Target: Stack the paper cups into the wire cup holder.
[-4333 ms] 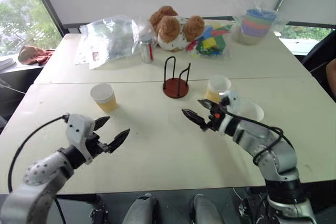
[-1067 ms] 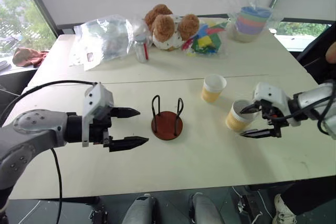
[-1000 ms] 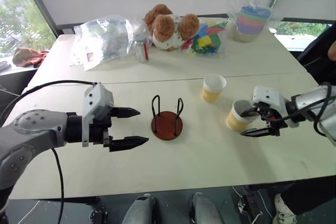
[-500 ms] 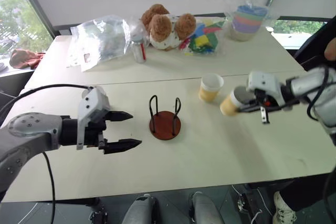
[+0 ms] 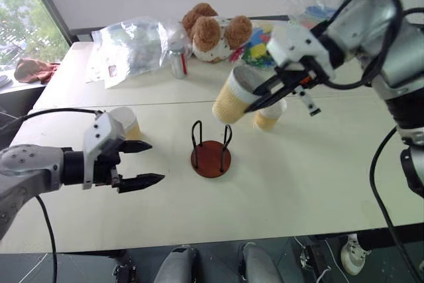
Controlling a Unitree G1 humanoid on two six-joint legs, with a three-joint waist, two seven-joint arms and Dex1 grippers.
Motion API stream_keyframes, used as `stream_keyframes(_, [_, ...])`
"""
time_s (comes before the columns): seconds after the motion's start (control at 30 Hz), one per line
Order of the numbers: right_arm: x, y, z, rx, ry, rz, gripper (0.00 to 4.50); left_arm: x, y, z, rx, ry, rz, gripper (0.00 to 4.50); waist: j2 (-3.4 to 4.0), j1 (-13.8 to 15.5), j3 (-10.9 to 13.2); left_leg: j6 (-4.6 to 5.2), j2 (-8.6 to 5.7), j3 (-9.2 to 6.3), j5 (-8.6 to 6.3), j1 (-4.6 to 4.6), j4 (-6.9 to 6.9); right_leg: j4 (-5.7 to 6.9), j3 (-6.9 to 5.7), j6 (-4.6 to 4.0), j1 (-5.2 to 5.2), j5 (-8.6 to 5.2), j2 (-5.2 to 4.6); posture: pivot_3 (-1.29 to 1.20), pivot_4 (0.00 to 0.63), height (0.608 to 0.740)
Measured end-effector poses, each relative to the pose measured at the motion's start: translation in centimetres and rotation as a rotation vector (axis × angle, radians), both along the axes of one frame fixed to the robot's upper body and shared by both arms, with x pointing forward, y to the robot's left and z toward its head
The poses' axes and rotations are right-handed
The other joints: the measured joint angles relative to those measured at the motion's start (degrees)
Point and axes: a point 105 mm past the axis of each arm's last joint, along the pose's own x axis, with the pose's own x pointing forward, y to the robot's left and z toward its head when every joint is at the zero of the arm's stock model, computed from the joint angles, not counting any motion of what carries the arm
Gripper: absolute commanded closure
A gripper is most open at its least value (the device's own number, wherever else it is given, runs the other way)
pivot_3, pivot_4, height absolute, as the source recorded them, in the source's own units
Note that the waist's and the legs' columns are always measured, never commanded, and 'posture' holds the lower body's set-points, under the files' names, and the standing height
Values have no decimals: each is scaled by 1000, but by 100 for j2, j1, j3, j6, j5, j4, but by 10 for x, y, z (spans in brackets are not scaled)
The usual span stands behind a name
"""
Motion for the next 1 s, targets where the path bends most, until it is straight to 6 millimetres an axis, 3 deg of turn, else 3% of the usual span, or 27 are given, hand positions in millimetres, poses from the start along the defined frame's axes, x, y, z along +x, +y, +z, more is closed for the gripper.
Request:
stream_keyframes(0.2, [10,22,-6,-24,-23,80,4449,-2,-4,-1,-9,-13,6,0,2,-31,1,-9,4,4,6,1,0,25,0,0,-14,0,7,0,150,740])
stream_keyframes(0.7, [17,38,-25,-101,-7,144,4449,-2,-4,-1,-14,-29,23,0,2,-22,1,-17,4,5,10,0,0,69,0,-1,-37,-1,15,0,150,740])
stream_keyframes(0.8, [18,41,-27,-104,1,148,3548,-2,-4,-1,-18,-29,23,0,2,-16,1,-20,4,5,12,0,0,75,0,-2,-40,-1,15,0,150,740])
stream_keyframes(0.93, [20,41,-28,-106,6,143,1592,1,-3,1,-22,-37,27,0,2,-9,1,-21,4,5,12,0,1,75,0,-2,-39,-1,15,0,150,740])
stream_keyframes(1.0, [20,41,-28,-106,7,141,1592,2,-2,1,-23,-37,35,0,2,-15,1,-23,4,5,13,0,1,77,0,-2,-40,-1,17,0,150,740])
